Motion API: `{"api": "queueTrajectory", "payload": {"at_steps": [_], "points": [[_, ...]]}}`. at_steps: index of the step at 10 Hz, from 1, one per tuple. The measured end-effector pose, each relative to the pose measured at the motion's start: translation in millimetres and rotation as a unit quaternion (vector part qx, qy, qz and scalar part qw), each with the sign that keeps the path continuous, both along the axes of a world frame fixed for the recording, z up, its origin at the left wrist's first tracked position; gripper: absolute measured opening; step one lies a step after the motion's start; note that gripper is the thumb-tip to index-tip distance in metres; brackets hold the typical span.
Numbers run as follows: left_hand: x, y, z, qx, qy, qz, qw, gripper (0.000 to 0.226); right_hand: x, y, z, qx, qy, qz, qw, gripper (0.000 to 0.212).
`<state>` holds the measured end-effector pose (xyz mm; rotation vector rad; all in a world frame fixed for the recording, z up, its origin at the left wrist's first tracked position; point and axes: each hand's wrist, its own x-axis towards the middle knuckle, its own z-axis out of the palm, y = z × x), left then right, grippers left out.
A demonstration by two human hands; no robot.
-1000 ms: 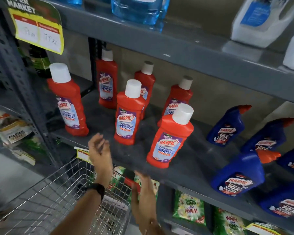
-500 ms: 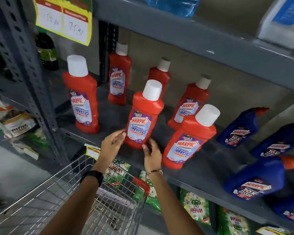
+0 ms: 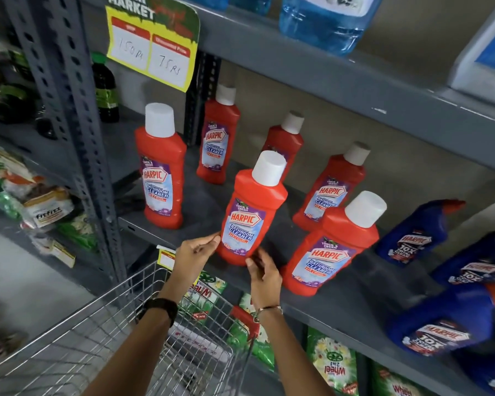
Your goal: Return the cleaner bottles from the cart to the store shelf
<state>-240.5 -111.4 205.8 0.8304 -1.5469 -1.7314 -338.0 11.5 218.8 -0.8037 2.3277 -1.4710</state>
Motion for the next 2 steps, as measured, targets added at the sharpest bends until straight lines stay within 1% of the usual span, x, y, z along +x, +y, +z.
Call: {"api": "queueTrajectory", "payload": {"at_steps": [1, 2], "points": [[0.3, 0.9, 0.8, -0.016, -0.008, 0.002, 1.000, 0.025, -0.3, 0.3, -4.5, -0.010, 0.021, 0.000, 1.000, 0.038], [-1.5, 3.1, 1.6, -0.016, -0.014, 0.016, 1.000, 0.026, -0.8, 0.6, -2.2, -0.021, -0.002, -0.006, 1.000, 0.039]]}}
